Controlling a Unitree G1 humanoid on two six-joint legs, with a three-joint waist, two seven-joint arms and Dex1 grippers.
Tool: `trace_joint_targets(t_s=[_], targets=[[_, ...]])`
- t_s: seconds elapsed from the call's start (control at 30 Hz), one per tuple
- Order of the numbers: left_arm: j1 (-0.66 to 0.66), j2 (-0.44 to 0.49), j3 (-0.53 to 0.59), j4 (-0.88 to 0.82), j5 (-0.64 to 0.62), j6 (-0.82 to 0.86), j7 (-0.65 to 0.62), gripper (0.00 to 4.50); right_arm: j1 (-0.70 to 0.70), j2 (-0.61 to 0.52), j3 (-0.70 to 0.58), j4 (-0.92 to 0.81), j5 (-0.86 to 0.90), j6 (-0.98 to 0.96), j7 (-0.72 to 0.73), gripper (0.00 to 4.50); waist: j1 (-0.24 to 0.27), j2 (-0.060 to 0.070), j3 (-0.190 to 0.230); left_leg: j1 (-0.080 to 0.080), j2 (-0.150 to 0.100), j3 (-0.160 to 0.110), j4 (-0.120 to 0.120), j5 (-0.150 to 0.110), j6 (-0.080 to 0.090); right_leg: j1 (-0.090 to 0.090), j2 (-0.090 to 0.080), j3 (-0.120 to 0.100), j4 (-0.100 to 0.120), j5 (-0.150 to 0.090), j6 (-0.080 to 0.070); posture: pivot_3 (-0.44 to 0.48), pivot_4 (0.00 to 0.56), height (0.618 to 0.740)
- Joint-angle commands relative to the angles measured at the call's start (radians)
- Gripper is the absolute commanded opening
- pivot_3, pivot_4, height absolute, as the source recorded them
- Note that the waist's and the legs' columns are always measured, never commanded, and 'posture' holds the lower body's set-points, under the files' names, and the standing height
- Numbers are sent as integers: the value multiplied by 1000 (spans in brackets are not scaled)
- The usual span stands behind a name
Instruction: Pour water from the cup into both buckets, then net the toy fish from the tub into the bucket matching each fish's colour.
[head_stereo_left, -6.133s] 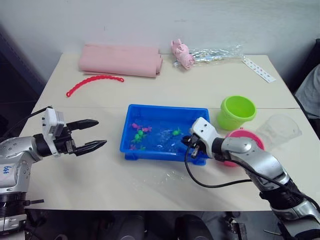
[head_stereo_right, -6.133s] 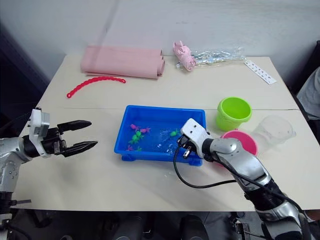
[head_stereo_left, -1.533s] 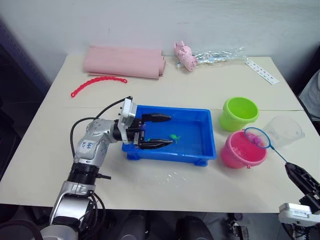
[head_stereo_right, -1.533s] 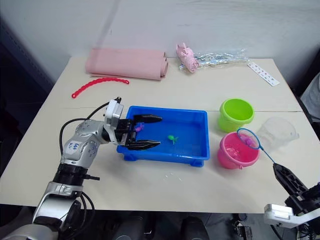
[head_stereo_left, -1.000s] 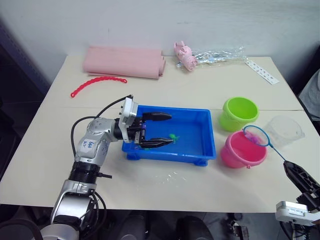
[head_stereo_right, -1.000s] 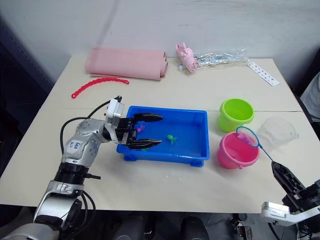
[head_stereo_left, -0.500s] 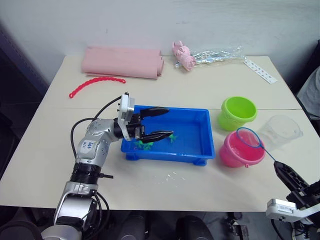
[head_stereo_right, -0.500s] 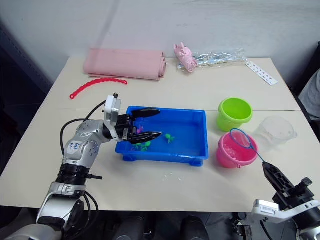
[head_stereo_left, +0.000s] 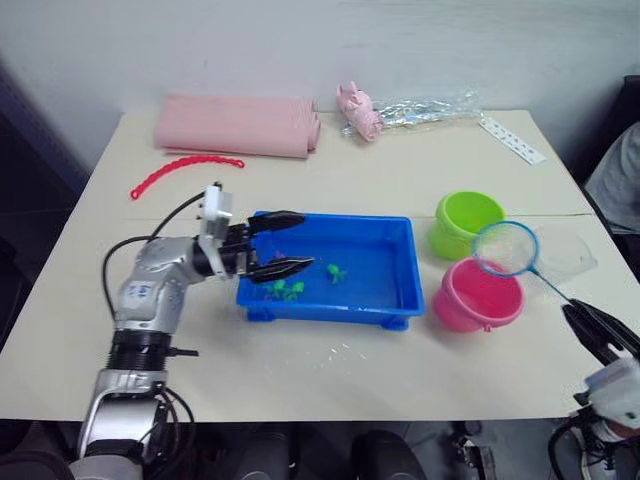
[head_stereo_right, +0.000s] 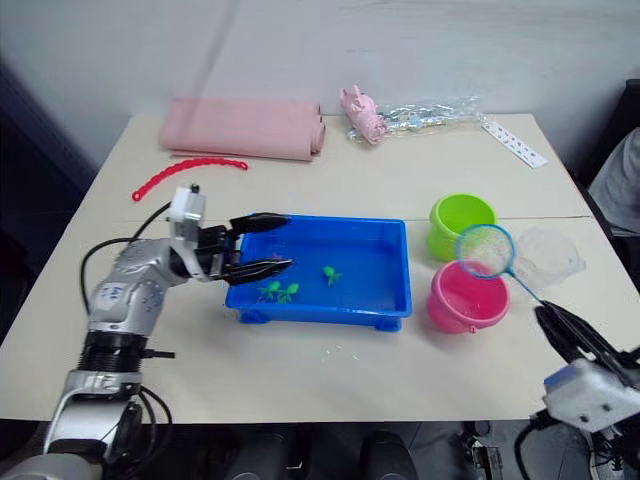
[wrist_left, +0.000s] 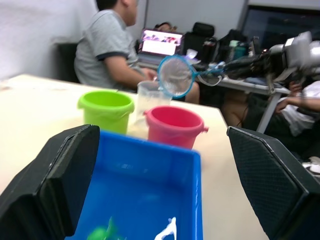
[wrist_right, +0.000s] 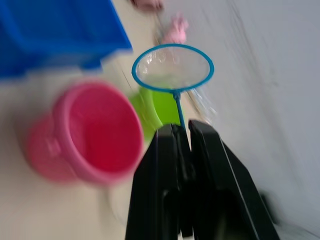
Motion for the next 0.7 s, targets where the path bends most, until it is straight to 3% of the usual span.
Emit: trace_joint_targets(t_s=[0.03,0.2,0.27,0.33,0.47,0.7], targets=[[16,54,85,6,-26,-5,18,4465,-93,-92,43,-56,228,166,125,0,0,0,0,0,0,0,1,0,0,0,0,0,0,0,0,0,150,740],[135,147,178,-27,-39,9,11,4465,-329,-187,212,-102,365,429,153,0,-2,-1,0,0,0,-1,1,-1,1,0,-1,-1,-1,0,0,0,150,740],[203,189,220,-24,-34,3,15,4465,-475,-203,354,-92,340,537,170,0,-3,-1,1,-1,0,-2,1,-1,1,0,-2,-2,-1,0,0,0,150,740],[258,213,253,-9,-26,-14,28,4465,-646,-179,509,-53,285,623,182,0,-8,-2,1,-1,0,-2,1,-1,1,0,-2,-2,-2,0,0,0,150,740],[315,238,256,-8,-3,-59,14,4465,-895,-98,702,29,152,682,205,0,0,-3,2,-2,-1,-4,1,-1,1,-1,-4,-3,-2,0,0,0,150,740],[327,291,224,15,67,-178,-44,4465,-1117,43,916,122,-35,716,254,0,12,-5,2,-6,-3,-5,2,-1,1,-3,-6,-8,-1,0,0,0,150,740]])
